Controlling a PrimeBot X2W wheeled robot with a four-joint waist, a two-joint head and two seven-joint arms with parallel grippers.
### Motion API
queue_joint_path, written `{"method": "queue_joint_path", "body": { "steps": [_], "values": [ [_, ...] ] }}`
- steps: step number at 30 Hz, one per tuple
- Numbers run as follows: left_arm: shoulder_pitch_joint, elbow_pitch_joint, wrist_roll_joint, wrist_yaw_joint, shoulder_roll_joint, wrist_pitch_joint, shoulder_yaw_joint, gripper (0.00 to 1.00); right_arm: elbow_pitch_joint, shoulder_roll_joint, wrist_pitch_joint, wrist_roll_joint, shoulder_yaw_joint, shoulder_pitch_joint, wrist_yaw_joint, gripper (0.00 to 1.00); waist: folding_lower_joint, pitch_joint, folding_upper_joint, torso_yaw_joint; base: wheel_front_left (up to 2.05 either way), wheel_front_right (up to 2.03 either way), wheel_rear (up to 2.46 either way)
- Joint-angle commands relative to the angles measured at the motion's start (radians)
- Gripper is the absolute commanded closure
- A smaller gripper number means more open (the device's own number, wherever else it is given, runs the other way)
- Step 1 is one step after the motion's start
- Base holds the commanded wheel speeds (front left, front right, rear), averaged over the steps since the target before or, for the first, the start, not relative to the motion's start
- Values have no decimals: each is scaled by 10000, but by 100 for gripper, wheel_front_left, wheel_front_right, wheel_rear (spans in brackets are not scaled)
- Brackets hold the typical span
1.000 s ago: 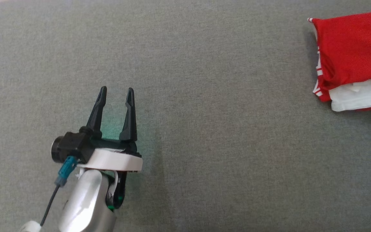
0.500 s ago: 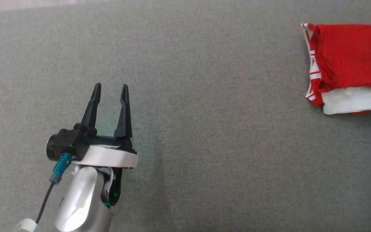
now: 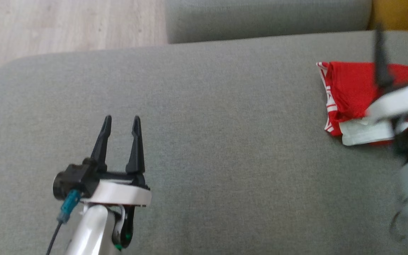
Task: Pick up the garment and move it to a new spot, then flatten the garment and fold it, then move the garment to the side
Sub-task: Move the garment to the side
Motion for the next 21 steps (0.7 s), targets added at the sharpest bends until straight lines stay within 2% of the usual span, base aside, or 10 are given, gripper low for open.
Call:
{"method": "queue_joint_path", "body": {
  "steps": [1,4,7,13,21],
  "values": [
    [-127,-355,106,24,74,-51,387,0,-455,280,-204,85,77,276,-7,0,3,-211,-1,121,0,0,0],
    [120,-403,156,11,74,-51,391,0,-649,1239,-778,278,113,1335,-7,0,3,-378,-1,192,0,0,0],
    [380,-477,115,67,74,-51,422,0,-557,1690,-1284,626,164,2333,-7,0,3,-512,-1,247,0,0,0],
    [864,-375,-168,240,74,-51,488,0,-199,1796,-1691,1873,404,3880,-7,0,3,-681,-1,302,0,0,0],
    [1093,-359,-275,345,74,-51,549,0,-497,1800,-1718,1853,769,4444,-7,0,3,-735,-1,297,0,0,0]
  ]
}}
